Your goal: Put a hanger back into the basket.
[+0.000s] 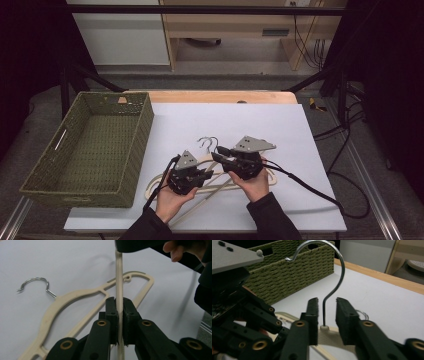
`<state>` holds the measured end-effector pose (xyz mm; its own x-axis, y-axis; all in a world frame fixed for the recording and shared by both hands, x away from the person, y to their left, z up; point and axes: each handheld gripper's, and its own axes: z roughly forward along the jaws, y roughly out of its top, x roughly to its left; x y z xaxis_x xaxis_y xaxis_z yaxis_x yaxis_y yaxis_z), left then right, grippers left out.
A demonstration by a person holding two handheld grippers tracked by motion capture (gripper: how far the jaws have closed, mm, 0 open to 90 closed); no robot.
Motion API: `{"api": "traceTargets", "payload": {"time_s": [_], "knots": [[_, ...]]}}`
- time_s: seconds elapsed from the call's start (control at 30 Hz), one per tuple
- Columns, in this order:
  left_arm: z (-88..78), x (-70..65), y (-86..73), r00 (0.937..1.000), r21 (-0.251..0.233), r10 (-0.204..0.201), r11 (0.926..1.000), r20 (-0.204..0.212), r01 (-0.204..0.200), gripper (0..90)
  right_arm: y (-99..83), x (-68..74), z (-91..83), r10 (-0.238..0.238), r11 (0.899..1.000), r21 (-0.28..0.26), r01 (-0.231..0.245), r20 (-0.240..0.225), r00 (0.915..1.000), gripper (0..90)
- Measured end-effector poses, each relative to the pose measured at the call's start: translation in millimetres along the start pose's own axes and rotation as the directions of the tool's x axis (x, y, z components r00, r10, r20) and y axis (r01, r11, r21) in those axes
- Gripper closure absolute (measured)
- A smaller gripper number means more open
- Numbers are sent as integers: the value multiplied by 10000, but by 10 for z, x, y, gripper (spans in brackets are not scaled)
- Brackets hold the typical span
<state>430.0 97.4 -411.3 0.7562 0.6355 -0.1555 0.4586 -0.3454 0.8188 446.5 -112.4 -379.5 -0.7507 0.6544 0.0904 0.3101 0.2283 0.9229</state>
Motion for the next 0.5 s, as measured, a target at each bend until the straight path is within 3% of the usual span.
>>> {"api": "traceTargets", "payload": {"time_s": [0.1,0.17,0.3,0.5], "knots": [[-19,-79,8,9998,-9,146,9999,122,-146,854,-38,-5,-118,18,9999,-171,-17,16,10000,568],[-43,-155,14,9994,-101,351,9993,73,-350,857,-106,-43,-293,-21,9990,-440,27,136,9999,427],[-125,-189,53,9985,-351,540,9979,-74,-542,858,-208,-112,-532,-152,9970,-750,176,327,9993,261],[-306,-153,145,9967,-651,790,9947,-186,-801,858,-386,-249,-765,-31,9975,-701,104,1031,9947,139]]}}
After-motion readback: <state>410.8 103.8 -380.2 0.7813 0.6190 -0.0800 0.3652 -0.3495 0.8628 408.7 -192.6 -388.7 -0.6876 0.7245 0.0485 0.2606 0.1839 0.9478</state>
